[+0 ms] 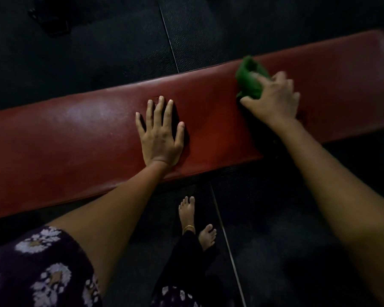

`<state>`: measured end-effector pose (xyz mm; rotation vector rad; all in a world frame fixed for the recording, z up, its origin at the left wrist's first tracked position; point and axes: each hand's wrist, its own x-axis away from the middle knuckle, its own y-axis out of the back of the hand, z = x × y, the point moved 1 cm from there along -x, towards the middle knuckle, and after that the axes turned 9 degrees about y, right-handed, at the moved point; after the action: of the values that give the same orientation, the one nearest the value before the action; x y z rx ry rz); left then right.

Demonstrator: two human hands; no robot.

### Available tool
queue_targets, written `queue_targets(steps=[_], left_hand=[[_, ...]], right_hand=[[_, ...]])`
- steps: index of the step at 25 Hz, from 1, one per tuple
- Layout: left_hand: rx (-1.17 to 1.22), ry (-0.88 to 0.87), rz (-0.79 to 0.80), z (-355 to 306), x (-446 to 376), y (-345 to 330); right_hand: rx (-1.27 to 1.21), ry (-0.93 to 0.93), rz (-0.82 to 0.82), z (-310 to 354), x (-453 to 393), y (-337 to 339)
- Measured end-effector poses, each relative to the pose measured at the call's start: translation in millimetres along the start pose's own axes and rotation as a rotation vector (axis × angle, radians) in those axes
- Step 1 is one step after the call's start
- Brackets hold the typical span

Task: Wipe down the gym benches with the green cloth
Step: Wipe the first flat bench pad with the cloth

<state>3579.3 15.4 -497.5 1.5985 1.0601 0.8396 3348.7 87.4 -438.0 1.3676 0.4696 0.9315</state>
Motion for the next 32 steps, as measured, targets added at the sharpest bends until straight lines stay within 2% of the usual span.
queue_targets(steps=[2, 4, 6, 9, 11, 13, 15, 16, 19, 20, 22, 25, 26, 27, 30, 32], left_hand=[[-0.006, 0.009, 0.001, -0.3, -0.5, -0.6], [-0.014, 0.01, 0.024, 1.2, 1.5, -0.9], [-0.023, 0.017, 0.021, 2.4, 1.8, 1.9], [-0.009, 0.023, 0.048, 1.2, 1.2, 8.8], [0.032, 0.109, 0.045, -9.4, -5.8, 18.0], [0.111, 0.166, 0.02, -35.9, -11.2, 19.1], [0.195, 0.091, 0.019, -75.0, -7.2, 12.1], [0.219, 0.044, 0.034, -95.9, -3.8, 5.7], [0.229, -0.021, 0.11, -152.5, 5.6, -16.5], [0.205, -0.033, 0.138, -164.2, 7.6, -23.5], [0.113, -0.044, 0.148, -176.8, 12.5, -34.6], [0.058, -0.046, 0.094, -179.2, 14.0, -42.2], [0.056, -0.044, 0.078, -179.3, 13.6, -43.9], [0.047, -0.041, 0.066, -178.3, 13.9, -45.4], [0.024, -0.035, 0.047, -178.5, 16.9, -47.9], [0.032, -0.032, 0.043, -180.8, 18.8, -47.3]], right_hand=[[-0.109, -0.246, -0.021, -24.7, -10.1, 9.0], [-0.12, -0.335, -0.05, -23.4, -7.4, 7.5], [-0.095, -0.186, -0.034, 4.0, 6.5, 2.3], [0.019, 0.204, 0.03, 25.2, 47.7, -13.8], [0.057, 0.268, 0.058, -1.7, 53.0, -9.0], [0.002, 0.053, 0.052, -49.6, 38.2, 3.1], [-0.118, -0.195, -0.02, -77.8, 32.1, 8.6], [-0.104, -0.214, -0.039, -79.7, 35.2, 6.7], [0.037, 0.182, 0.039, -77.0, 55.4, -3.0], [0.046, 0.246, 0.049, -87.6, 54.5, 0.2], [0.014, 0.102, 0.016, -121.4, 42.1, 11.5], [-0.096, -0.297, -0.109, -146.3, 11.1, 21.6], [-0.077, -0.312, -0.123, -137.7, 3.0, 20.6], [-0.035, -0.242, -0.112, -124.2, -1.7, 17.7], [0.048, 0.134, -0.054, -103.5, -10.2, 15.7], [0.067, 0.213, -0.024, -125.4, -27.8, 24.9]])
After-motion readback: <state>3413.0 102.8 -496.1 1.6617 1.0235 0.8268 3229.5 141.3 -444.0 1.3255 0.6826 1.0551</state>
